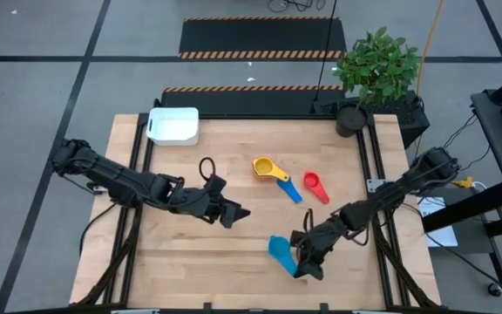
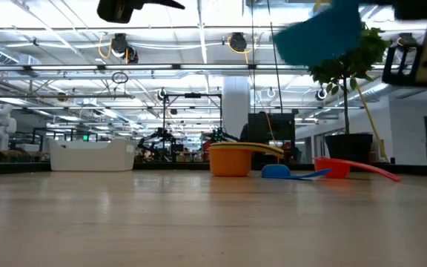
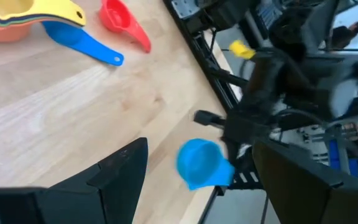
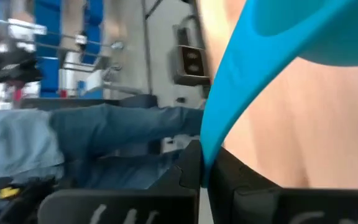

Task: Nest measuring cups in basket
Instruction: Stack the light blue measuring cup into the yellow measuring cup

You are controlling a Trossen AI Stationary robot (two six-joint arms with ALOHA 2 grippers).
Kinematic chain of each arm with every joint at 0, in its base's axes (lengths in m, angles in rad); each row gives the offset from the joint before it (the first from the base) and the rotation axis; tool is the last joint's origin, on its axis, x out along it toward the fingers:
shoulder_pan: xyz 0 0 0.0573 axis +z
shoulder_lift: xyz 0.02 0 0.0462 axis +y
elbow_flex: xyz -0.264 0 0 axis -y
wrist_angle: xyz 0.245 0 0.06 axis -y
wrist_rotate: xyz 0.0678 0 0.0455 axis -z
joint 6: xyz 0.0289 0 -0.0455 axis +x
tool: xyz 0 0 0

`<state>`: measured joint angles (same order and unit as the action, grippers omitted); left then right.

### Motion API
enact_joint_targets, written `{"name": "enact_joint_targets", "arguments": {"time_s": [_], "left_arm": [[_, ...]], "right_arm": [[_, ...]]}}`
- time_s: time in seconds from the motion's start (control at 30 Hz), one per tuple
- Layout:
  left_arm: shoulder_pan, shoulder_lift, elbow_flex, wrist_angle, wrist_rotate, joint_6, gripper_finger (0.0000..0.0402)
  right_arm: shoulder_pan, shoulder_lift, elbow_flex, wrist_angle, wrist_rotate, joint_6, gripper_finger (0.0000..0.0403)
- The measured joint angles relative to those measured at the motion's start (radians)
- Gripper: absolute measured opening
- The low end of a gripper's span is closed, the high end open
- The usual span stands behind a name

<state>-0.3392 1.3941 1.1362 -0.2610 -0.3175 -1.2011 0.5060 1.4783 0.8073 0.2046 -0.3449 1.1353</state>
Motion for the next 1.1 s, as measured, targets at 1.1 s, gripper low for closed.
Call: {"name": "enact_joint_targets", "arguments": {"time_s": [1.1], "left_arm": [[0.087, 0.0, 0.0, 0.053, 0.286, -0.193, 0.0294]], "right_arm": [[-0.021, -0.095, 0.002, 0.087, -0.104, 0.163, 0.0]]}}
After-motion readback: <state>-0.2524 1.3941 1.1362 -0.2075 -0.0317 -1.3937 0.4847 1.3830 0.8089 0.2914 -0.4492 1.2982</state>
